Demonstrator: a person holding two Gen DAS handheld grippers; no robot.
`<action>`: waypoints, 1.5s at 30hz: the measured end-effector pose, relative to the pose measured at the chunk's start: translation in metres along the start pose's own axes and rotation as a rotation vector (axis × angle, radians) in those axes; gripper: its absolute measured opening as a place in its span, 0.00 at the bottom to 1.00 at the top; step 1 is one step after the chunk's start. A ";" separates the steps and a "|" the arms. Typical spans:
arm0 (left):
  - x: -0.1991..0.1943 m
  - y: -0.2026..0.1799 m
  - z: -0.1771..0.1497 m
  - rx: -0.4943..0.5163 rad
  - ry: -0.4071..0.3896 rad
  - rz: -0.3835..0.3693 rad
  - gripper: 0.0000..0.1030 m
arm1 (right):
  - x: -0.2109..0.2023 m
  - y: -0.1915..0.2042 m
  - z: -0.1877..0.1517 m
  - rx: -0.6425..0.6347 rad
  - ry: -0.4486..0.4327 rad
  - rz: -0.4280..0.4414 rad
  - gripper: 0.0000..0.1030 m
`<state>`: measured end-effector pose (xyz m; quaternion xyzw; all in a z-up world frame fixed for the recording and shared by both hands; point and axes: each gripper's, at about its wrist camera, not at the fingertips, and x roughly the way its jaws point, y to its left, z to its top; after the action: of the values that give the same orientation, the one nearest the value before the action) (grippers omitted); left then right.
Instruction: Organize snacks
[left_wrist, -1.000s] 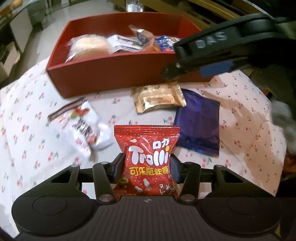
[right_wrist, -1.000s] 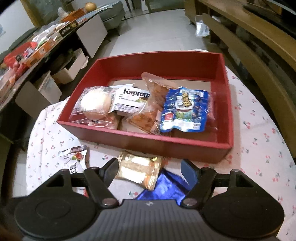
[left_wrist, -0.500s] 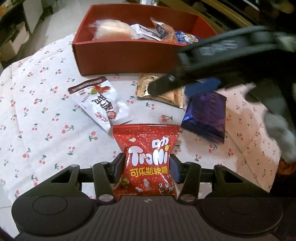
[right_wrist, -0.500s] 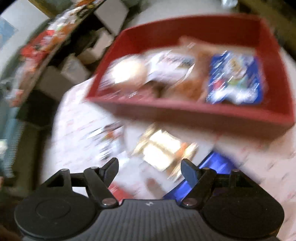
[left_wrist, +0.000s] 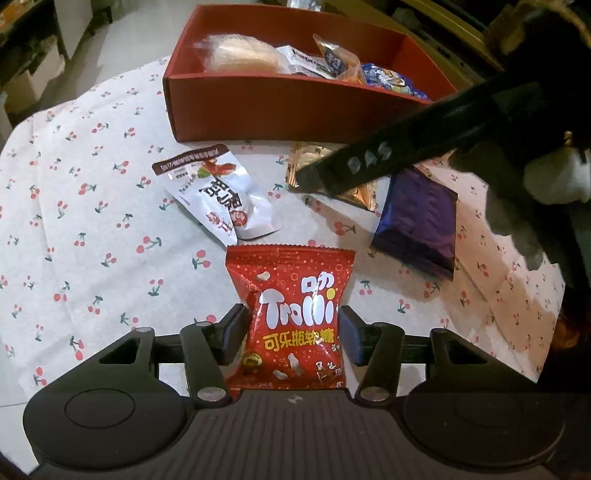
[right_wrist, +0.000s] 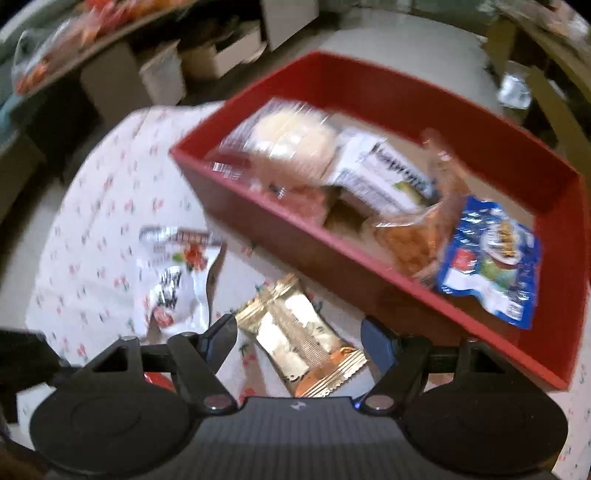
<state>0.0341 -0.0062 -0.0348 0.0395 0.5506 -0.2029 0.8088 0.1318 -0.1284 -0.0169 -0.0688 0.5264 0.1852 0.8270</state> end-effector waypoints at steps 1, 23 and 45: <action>0.001 0.001 0.000 -0.004 0.005 -0.002 0.61 | 0.006 0.001 -0.001 -0.001 0.020 0.000 0.78; 0.003 -0.013 -0.003 0.057 -0.002 0.077 0.62 | -0.060 0.014 -0.060 0.164 -0.067 -0.034 0.47; -0.005 -0.021 -0.008 0.044 -0.055 0.095 0.54 | -0.071 0.009 -0.065 0.182 -0.107 -0.020 0.47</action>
<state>0.0178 -0.0213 -0.0301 0.0776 0.5209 -0.1773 0.8314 0.0461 -0.1565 0.0194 0.0114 0.4955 0.1317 0.8585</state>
